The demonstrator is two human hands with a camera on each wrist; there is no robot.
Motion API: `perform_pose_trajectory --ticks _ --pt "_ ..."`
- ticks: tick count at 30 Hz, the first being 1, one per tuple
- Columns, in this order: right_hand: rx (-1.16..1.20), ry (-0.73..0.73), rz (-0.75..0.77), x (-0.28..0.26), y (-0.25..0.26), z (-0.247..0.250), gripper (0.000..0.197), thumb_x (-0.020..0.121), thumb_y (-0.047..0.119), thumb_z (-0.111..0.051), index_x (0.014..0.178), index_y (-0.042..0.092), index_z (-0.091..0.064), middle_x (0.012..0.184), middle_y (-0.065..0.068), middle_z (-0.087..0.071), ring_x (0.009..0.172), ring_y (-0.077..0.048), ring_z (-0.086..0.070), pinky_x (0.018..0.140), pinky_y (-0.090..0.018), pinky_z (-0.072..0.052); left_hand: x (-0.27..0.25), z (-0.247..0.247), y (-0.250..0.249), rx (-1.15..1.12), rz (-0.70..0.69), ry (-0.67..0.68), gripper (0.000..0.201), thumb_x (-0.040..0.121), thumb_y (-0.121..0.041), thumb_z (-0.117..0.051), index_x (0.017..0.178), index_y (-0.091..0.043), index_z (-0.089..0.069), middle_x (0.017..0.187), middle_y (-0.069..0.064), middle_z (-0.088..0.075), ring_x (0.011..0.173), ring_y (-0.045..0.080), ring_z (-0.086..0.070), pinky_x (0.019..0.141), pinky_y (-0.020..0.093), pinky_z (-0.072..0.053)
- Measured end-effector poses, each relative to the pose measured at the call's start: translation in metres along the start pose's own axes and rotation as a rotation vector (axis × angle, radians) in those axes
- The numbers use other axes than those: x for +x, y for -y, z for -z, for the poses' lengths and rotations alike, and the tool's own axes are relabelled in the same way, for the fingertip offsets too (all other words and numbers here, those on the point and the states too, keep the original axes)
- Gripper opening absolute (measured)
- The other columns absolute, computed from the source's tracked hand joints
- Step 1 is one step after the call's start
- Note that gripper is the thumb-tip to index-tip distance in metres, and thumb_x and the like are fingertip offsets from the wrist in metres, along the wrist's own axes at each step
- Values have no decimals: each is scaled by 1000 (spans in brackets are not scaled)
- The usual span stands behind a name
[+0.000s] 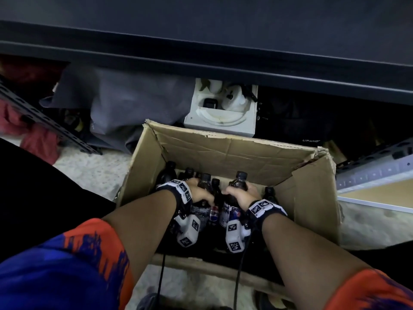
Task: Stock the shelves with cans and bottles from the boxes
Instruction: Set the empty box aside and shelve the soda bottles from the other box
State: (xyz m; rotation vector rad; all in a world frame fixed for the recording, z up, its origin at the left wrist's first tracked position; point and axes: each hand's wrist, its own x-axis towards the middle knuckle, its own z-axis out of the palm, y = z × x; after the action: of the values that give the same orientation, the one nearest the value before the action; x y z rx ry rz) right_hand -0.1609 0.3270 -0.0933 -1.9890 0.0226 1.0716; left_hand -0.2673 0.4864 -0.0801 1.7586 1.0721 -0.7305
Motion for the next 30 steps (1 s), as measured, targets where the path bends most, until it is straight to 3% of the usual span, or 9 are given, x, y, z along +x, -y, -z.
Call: perform_pose_trajectory --ticks 4,6,10,14,17,20,23,26,30 --pt "-3 -4 72 -6 11 9 23 71 20 -87 87 17 -70 76 1 -72 75 -20 -67 63 -25 -49 -2 9 1 -108 1 -30 71 31 -37 -88 96 -13 -74 99 7 -75 93 25 -70 90 42 -59" --pt "19 -8 111 -13 20 15 23 68 18 -88 82 17 -70 72 0 -72 73 -22 -68 65 -27 -50 -14 15 -6 -149 -18 -69 68 34 -35 -89 96 -12 -72 97 7 -74 90 23 -70 84 38 -60" --pt "31 -2 181 -27 41 26 29 52 23 -86 73 17 -69 68 -3 -72 70 -25 -68 74 -42 -57 -36 26 -23 -253 -99 -119 55 44 -27 -89 93 -8 -74 87 7 -75 75 21 -67 71 30 -57" --pt "14 11 283 -49 65 41 53 32 38 -81 78 14 -71 73 -8 -73 72 -27 -69 75 -44 -59 -61 36 -40 -381 -166 -186 32 58 -21 -90 83 -10 -73 69 3 -70 67 20 -66 66 28 -54" --pt "-34 33 373 -74 83 53 51 35 37 -80 77 12 -69 69 -3 -69 71 -24 -65 76 -43 -57 -83 43 -52 -420 -244 -206 49 48 -26 -92 89 -7 -73 71 4 -70 68 22 -67 66 31 -55" --pt "-76 37 473 -100 103 65 43 46 31 -84 79 9 -70 71 -1 -69 72 -20 -64 72 -35 -54 -110 52 -67 -408 -335 -203 34 54 -20 -90 82 -8 -74 70 6 -69 68 23 -65 68 30 -53" --pt "-123 75 606 -129 127 77 19 65 15 -85 75 13 -69 70 8 -67 73 -11 -63 69 -23 -48 -135 64 -79 -355 -438 -222 50 43 -30 -90 85 -8 -76 81 6 -77 81 27 -74 85 39 -61" --pt "-121 144 719 -154 154 90 23 74 -1 -79 72 21 -71 73 13 -72 74 0 -66 73 -15 -48 -159 79 -90 -331 -546 -244 58 46 -27 -91 96 -3 -77 90 9 -78 89 27 -74 88 39 -59" --pt "-70 156 854 -183 189 107 13 68 8 -80 71 16 -71 77 -3 -71 78 -21 -67 84 -42 -53 -199 106 -105 -311 -705 -239 59 39 -27 -91 90 0 -74 89 15 -76 88 33 -73 92 53 -57"
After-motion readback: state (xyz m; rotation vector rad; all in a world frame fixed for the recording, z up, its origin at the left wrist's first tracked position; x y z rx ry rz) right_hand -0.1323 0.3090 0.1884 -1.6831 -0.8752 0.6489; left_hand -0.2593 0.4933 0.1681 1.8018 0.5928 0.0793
